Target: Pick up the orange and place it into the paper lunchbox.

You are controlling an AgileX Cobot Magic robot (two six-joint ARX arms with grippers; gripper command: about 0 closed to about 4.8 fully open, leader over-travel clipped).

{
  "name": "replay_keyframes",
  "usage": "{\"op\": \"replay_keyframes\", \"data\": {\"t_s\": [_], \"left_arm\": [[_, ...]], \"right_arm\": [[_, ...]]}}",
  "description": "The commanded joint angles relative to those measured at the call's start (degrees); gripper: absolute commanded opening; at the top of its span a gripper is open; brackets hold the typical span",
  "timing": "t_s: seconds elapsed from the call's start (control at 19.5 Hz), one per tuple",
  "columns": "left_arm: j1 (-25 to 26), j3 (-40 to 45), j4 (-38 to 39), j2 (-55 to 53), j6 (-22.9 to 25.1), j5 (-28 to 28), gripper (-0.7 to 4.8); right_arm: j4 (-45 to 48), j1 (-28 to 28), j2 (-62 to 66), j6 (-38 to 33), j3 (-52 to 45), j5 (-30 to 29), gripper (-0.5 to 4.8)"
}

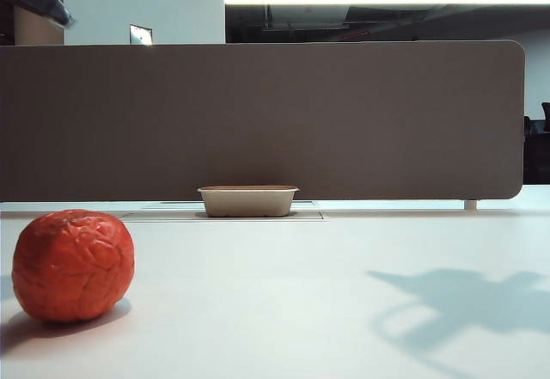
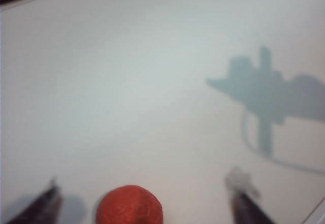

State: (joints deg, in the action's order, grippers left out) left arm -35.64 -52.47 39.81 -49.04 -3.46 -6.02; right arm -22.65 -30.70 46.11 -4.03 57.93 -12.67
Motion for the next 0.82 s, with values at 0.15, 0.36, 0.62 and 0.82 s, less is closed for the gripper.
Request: {"op": "replay_keyframes", "data": {"t_s": [0.15, 0.36, 0.62, 0.82], "left_arm": [[-0.02, 0.44, 1.84, -4.07, 0.04, -0.44, 4.79], [-0.02, 1.20, 2.45, -8.59, 0.57, -0.79, 4.79], [-0.02, 1.51, 2.32, -15.45, 2.97, -0.59, 4.79], [-0.02, 2.45, 0.98, -20.31, 3.63, -0.66, 4.79]], "right_arm": [[-1.18, 0.07, -0.15, 0.11, 0.20, 0.22, -0.06], [-1.14, 0.07, -0.13, 1.22, 0.20, 1.16, -0.06], [-1.11, 0.07, -0.15, 1.27, 0.20, 1.16, -0.05], [-1.14, 0.07, -0.15, 1.27, 0.20, 1.14, -0.05]]}}
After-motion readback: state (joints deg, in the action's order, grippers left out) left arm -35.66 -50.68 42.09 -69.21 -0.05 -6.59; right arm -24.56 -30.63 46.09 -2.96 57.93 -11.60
